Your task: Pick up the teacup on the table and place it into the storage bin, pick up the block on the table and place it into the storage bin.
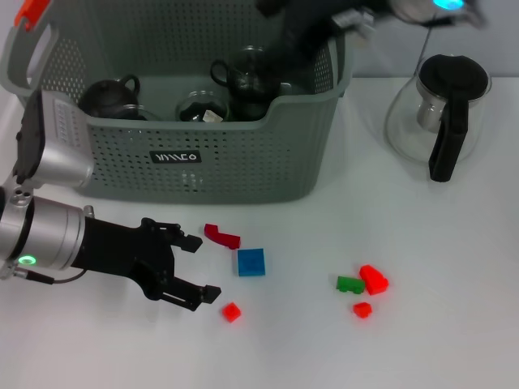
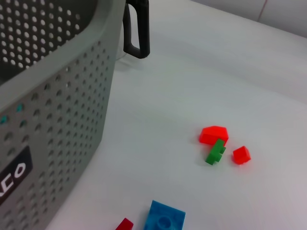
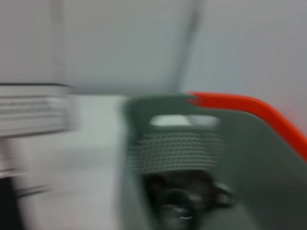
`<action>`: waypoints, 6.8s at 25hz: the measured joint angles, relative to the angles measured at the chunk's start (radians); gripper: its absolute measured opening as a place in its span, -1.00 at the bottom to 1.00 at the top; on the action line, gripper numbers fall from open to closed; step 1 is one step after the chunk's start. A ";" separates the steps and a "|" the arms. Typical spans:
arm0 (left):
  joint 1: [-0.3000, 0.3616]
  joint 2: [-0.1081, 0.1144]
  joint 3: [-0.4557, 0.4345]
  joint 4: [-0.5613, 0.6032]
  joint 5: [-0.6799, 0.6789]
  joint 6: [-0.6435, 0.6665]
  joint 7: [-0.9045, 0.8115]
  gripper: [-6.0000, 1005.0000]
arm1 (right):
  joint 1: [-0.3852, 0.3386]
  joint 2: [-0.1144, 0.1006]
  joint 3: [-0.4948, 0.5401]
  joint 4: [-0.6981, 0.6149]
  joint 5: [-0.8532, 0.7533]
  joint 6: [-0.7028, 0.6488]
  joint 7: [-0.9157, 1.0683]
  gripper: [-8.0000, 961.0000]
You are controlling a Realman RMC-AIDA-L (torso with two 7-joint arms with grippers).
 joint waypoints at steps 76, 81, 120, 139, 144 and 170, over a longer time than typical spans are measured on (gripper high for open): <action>0.015 -0.006 -0.030 -0.026 -0.001 -0.040 -0.035 0.71 | -0.035 0.006 0.105 -0.292 -0.011 -0.400 0.178 0.00; 0.011 -0.008 -0.028 -0.026 -0.002 -0.058 -0.035 0.70 | 0.095 0.001 0.103 -0.071 -0.060 -0.080 0.179 0.03; 0.001 -0.010 -0.019 -0.030 -0.001 -0.053 -0.033 0.69 | -0.210 0.010 -0.126 -0.063 -0.285 -0.367 0.104 0.93; 0.010 -0.010 -0.026 -0.042 -0.002 -0.056 -0.026 0.69 | -0.100 0.019 -0.425 0.316 -0.295 0.054 0.140 0.92; 0.009 -0.008 -0.027 -0.049 -0.002 -0.056 -0.026 0.69 | -0.098 0.020 -0.466 0.339 -0.271 0.096 0.141 0.92; 0.014 -0.006 -0.027 -0.051 -0.002 -0.062 -0.020 0.68 | -0.149 0.009 -0.396 0.106 -0.239 -0.120 0.175 -0.64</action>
